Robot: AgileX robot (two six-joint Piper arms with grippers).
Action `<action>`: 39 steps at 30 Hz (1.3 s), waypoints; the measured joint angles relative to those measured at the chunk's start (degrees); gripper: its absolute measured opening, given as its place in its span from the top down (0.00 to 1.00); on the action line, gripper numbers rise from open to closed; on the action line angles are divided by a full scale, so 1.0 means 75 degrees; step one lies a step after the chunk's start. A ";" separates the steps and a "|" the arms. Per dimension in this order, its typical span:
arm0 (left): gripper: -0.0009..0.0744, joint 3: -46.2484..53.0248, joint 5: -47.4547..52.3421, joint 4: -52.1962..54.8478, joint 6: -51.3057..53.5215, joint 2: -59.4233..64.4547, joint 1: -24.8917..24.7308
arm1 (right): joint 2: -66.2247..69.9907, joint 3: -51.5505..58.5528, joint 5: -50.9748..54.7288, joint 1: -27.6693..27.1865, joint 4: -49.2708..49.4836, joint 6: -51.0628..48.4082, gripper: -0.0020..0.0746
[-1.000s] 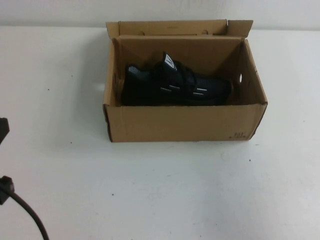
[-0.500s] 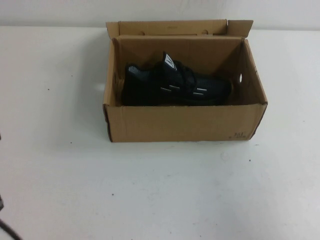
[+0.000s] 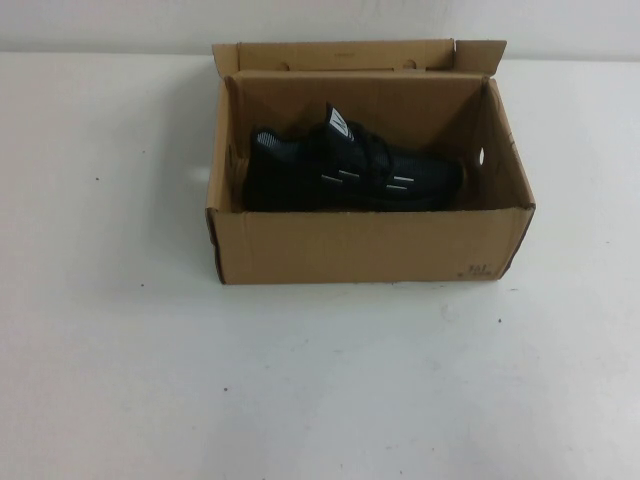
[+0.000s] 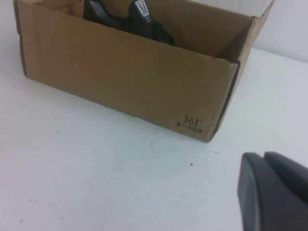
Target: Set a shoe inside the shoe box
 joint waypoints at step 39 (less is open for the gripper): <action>0.99 0.0303 0.1695 -0.0084 -0.0146 -0.0056 0.0600 | -0.0497 0.0000 0.0017 -0.0932 0.0030 0.0000 1.00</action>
